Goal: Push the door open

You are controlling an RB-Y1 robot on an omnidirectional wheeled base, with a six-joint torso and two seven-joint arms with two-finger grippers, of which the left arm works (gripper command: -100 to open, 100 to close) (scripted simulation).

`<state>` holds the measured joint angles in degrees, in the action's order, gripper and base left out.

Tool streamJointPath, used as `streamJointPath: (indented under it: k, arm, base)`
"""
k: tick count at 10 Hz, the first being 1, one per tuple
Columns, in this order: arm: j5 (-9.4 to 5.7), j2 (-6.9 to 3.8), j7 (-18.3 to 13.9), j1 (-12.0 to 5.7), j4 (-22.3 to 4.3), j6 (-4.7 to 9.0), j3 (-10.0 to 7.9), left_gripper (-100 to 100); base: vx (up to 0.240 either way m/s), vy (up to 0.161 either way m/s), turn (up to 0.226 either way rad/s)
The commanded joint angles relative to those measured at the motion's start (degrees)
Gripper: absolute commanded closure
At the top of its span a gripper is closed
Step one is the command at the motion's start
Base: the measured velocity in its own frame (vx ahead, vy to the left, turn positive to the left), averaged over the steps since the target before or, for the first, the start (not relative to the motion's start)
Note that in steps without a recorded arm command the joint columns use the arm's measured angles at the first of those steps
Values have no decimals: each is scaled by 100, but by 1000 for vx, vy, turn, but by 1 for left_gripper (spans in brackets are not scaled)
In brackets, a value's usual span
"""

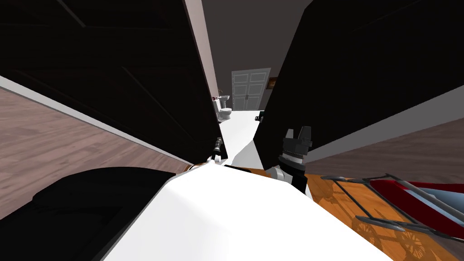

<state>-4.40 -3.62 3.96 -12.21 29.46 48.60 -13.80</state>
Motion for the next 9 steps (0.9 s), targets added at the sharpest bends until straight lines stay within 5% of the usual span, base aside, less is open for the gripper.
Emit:
streamJointPath:
  k: [1, 5, 6, 9]
  arm:
    - [-9, -48, 7, 123, 232, -112, -93, 100]
    - [8, -161, -47, 56, 89, -71, -347, 100]
    - [-7, -102, -43, 125, 214, -136, -299, -100]
    - [-41, -68, -34, 109, 240, -161, -333, -100]
  base:
    - [160, -39, 67]
    - [140, -39, 107]
    - [-23, -108, 91]
    - [-158, -111, 34]
